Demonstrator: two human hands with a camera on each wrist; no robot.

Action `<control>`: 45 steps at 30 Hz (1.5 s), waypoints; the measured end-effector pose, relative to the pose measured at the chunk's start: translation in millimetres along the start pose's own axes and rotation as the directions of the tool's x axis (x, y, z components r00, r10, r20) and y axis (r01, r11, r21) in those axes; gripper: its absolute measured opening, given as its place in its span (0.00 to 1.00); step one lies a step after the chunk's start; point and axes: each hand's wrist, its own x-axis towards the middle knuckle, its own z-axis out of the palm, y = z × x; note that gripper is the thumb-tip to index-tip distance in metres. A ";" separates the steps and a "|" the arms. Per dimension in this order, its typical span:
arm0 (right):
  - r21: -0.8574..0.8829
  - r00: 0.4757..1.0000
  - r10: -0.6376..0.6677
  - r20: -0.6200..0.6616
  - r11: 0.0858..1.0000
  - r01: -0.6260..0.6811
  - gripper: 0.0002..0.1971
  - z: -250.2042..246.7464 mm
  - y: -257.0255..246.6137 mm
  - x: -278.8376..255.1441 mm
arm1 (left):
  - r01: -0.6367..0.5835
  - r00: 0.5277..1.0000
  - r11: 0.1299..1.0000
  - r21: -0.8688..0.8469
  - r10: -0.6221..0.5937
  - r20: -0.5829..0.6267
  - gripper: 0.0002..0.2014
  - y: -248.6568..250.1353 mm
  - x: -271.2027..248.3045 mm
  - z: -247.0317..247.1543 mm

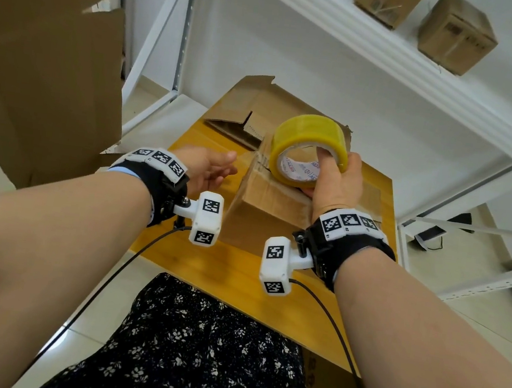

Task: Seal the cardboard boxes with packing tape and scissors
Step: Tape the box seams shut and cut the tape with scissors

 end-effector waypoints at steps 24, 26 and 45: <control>0.051 1.000 0.004 -0.019 0.999 -0.003 0.20 1.3 1.3 2.7 | -0.154 0.940 0.949 0.276 0.227 -0.256 0.17 -15.1 13.8 9.2; 0.065 1.000 0.005 -0.025 0.998 -0.003 0.18 0.4 2.2 3.4 | -0.162 0.946 0.936 0.312 0.237 -0.220 0.18 -23.2 16.5 15.0; 0.076 1.000 0.021 -0.016 0.997 -0.019 0.15 -1.7 5.9 5.2 | -0.213 0.945 0.516 0.830 0.323 0.042 0.05 -47.1 17.0 27.4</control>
